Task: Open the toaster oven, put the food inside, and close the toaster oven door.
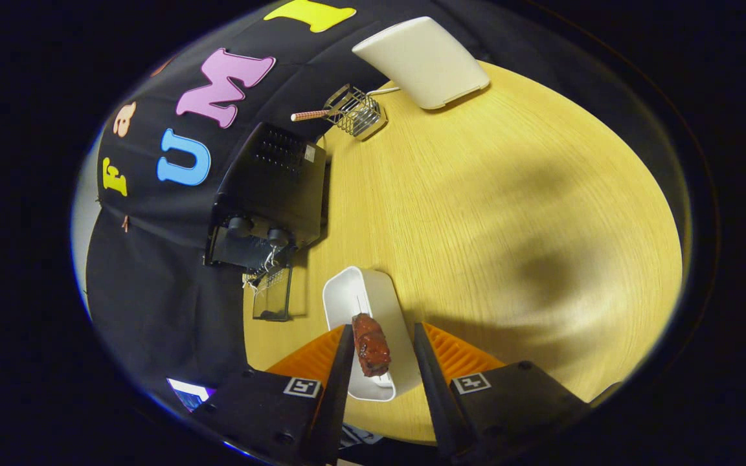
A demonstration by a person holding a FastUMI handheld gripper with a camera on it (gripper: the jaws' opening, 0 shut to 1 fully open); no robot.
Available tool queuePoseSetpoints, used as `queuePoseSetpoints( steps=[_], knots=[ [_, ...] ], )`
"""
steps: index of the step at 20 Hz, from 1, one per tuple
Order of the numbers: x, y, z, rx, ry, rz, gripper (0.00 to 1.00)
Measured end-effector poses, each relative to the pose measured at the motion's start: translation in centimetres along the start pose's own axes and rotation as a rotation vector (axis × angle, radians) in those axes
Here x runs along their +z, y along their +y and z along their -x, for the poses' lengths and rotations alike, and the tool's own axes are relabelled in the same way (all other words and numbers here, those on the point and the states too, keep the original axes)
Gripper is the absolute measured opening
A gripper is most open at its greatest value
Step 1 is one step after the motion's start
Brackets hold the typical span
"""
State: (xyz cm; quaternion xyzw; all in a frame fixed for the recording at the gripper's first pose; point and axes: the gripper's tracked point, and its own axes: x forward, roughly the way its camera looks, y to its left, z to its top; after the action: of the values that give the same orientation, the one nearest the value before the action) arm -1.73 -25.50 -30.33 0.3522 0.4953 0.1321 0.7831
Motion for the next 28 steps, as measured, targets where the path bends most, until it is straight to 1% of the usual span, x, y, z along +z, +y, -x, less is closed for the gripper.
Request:
queuePoseSetpoints(
  steps=[1, 2, 3, 4, 6, 7, 9, 13, 18, 20, 25, 28],
  knots=[
    [0.2, 0.2, -0.3, 0.014, -0.01, -0.013, 0.58],
    [-0.3, 0.7, -0.1, 0.029, 0.017, -0.026, 0.35],
    [-0.7, 0.8, 0.0, 0.035, 0.04, -0.022, 0.33],
    [-0.7, 0.6, -0.2, 0.033, 0.037, -0.018, 0.33],
    [-0.6, 0.7, -0.1, 0.026, 0.027, 0.001, 0.2],
    [-0.5, 0.7, 0.1, 0.024, 0.023, 0.017, 0.2],
    [-0.2, 0.8, 0.3, 0.018, 0.015, 0.032, 0.15],
    [0.8, 2.4, 1.9, 0.039, -0.031, 0.072, 0.15],
    [2.1, 4.4, 4.1, 0.008, -0.106, 0.119, 0.15],
    [2.2, 5.4, 4.9, -0.001, -0.134, 0.118, 0.15],
    [1.0, 8.9, 5.8, -0.011, -0.198, 0.095, 0.15],
    [-0.5, 11.2, 5.5, -0.016, -0.226, 0.074, 0.15]
  ],
)
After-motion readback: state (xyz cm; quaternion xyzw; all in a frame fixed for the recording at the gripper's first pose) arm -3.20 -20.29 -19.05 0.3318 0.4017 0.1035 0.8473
